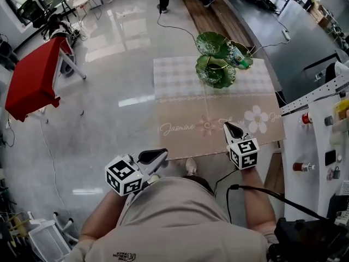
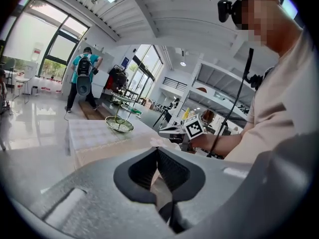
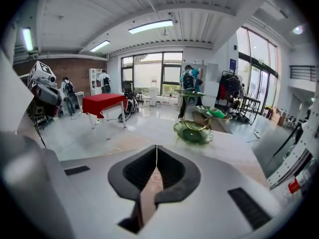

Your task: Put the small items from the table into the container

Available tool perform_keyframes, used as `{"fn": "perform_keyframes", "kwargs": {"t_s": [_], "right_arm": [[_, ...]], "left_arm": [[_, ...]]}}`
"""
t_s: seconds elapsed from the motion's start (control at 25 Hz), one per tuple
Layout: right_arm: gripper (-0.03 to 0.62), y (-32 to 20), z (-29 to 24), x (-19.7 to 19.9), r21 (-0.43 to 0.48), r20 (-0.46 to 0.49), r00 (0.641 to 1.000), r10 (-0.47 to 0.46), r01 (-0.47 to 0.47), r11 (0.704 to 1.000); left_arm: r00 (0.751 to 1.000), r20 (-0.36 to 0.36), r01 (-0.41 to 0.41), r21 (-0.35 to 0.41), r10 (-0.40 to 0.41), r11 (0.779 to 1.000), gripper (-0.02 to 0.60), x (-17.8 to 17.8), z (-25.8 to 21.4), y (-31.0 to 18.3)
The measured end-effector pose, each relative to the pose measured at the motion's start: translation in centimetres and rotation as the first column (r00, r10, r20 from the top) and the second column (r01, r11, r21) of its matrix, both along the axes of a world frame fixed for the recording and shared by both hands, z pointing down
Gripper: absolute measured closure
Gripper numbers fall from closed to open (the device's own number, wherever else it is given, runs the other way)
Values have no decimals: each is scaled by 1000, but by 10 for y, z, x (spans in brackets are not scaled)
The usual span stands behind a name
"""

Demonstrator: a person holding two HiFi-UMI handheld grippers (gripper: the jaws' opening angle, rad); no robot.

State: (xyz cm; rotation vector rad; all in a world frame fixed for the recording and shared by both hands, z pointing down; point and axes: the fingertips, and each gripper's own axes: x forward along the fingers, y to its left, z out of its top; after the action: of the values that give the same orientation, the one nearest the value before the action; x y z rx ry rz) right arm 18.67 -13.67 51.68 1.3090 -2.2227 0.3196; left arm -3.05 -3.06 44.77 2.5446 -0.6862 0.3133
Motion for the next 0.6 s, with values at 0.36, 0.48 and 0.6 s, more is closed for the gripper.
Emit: {"fn": "perform_keyframes", "kwargs": {"t_s": [0.36,0.48,0.6], "right_arm": [[577,115,7,-90,-46,99,995,13,-9,999],[577,143,4,-110,-37,112,993,24,-20,999],[579,168,3,-127,-43,118,993,27,-22,999]], "left_arm": [[995,-21,-97,22,98,995,574,-42,-5,44],[992,-16,-126,16,126,992,574,-55,3,62],[989,-18,-145,7,145,989,574,-65,9,78]]}}
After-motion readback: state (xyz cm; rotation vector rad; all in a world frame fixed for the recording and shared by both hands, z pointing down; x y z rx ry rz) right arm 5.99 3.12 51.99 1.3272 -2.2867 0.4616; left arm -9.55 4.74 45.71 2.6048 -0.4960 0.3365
